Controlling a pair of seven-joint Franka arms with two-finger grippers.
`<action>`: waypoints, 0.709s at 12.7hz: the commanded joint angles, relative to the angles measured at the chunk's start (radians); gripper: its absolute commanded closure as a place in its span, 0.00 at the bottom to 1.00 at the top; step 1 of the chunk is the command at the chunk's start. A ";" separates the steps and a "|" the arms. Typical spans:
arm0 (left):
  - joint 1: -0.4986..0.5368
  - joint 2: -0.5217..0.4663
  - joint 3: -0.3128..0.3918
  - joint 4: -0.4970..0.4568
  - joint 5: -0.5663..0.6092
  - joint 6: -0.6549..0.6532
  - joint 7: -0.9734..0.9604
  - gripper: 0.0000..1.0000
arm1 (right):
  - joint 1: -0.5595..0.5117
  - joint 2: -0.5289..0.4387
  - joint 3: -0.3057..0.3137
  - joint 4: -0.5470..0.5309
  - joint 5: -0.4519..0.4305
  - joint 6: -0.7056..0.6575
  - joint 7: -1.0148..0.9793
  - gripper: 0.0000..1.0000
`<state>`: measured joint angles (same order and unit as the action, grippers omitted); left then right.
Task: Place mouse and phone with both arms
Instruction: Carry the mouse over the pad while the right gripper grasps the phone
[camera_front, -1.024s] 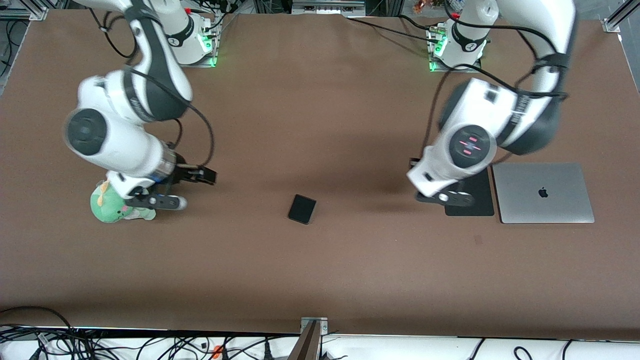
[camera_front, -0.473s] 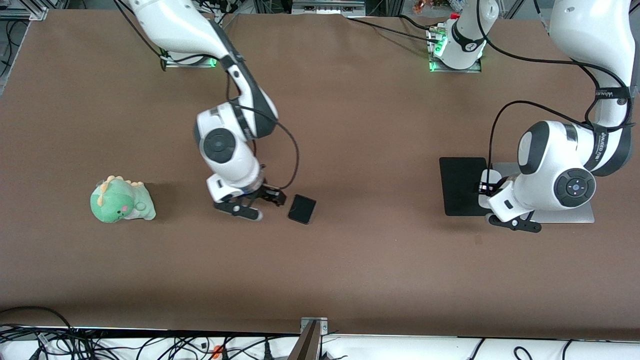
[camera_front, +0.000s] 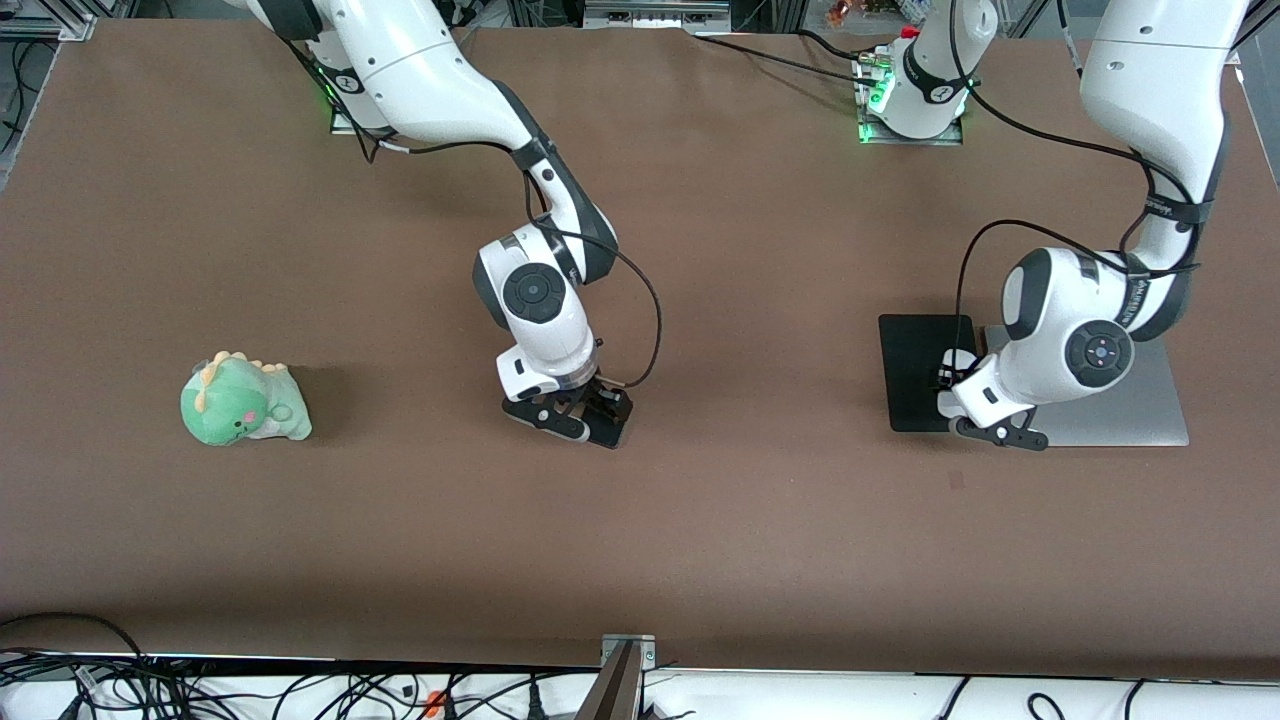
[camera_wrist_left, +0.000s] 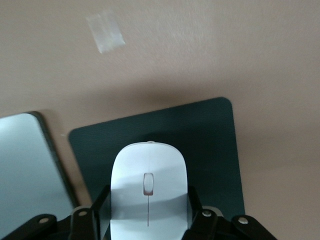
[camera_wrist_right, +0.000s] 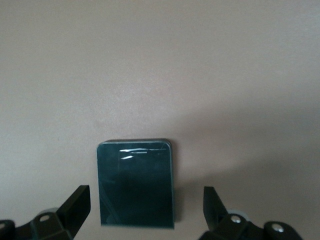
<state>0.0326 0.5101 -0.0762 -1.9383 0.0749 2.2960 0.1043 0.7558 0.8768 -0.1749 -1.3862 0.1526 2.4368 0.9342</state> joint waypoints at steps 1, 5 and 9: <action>0.020 -0.013 -0.010 -0.094 0.005 0.123 0.017 0.72 | 0.020 0.057 -0.014 0.056 -0.031 0.030 0.032 0.00; 0.023 0.001 -0.010 -0.114 0.006 0.171 0.015 0.10 | 0.040 0.083 -0.014 0.056 -0.045 0.042 0.049 0.00; 0.023 -0.062 -0.011 -0.099 0.006 0.097 0.012 0.00 | 0.050 0.100 -0.014 0.053 -0.053 0.059 0.052 0.05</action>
<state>0.0432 0.5133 -0.0771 -2.0340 0.0750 2.4490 0.1044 0.7934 0.9509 -0.1783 -1.3594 0.1168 2.4817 0.9588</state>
